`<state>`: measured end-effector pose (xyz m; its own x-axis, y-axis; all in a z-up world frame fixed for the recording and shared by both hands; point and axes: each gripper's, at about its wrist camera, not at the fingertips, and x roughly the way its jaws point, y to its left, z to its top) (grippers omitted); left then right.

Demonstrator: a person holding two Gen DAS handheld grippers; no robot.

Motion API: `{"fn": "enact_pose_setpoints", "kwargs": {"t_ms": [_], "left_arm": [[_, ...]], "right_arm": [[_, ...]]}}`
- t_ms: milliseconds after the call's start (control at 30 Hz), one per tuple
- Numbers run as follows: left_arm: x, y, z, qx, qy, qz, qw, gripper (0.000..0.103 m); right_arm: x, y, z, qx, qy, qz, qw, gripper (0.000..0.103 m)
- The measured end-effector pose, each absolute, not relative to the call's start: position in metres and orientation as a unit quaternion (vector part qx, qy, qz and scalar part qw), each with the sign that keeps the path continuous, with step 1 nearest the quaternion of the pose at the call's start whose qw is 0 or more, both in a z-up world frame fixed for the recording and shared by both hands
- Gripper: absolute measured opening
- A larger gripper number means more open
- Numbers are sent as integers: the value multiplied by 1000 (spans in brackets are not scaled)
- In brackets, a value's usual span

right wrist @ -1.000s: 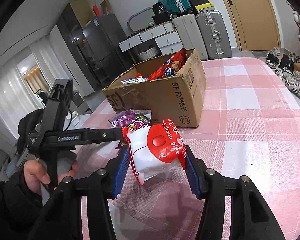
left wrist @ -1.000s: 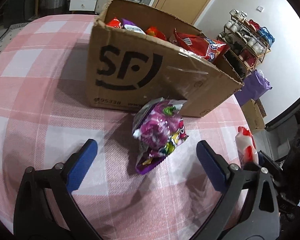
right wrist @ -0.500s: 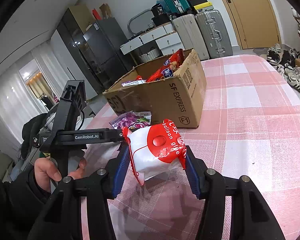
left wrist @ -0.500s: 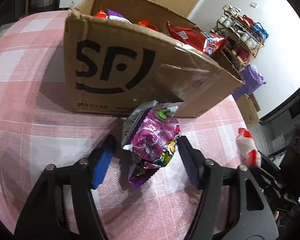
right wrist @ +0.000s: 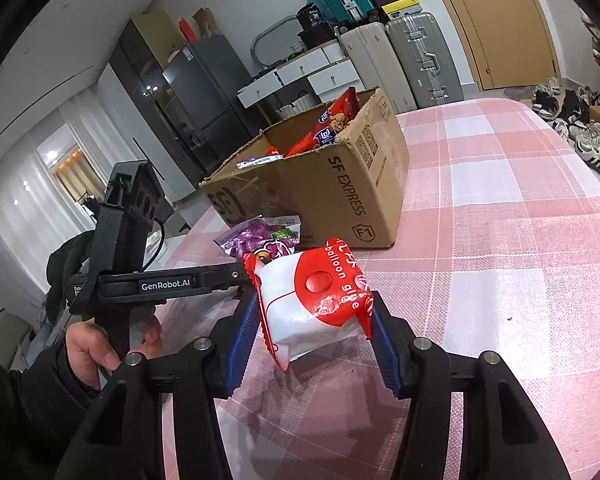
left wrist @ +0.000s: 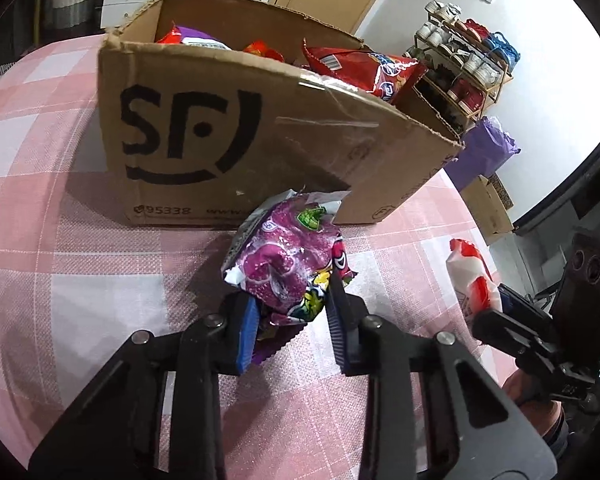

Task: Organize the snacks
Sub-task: 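Carry both packs over the box and open both tools to drop them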

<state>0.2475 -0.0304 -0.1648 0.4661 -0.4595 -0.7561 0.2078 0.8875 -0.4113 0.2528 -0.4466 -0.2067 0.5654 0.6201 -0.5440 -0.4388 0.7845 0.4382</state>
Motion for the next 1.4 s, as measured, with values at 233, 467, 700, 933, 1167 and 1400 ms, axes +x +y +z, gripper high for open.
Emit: {"fn": "enact_pose_setpoints", "kwargs": {"t_ms": [233,467,700,933,1167,1400], "left_arm": [[231,-23,-159,-132,471,-193,850,27],[210,-15,-134,-119,451,-196,863,27],[183,-2,-99,-113,424,-199,876,27],[148,19,-51,-102,391,-199,893,27],[138,39,13,-101,366,-185,906,27],[141,52,73,-97,339,-186,917,27]], "right_arm": [[252,-448,-206,129,352,301,877,54],[246,-447,-194,124,338,304,882,54],[236,-439,-168,111,317,310,889,54],[227,-426,-123,84,288,326,897,54],[229,-415,-72,67,259,336,903,54],[243,-408,-23,63,246,345,904,54]]}}
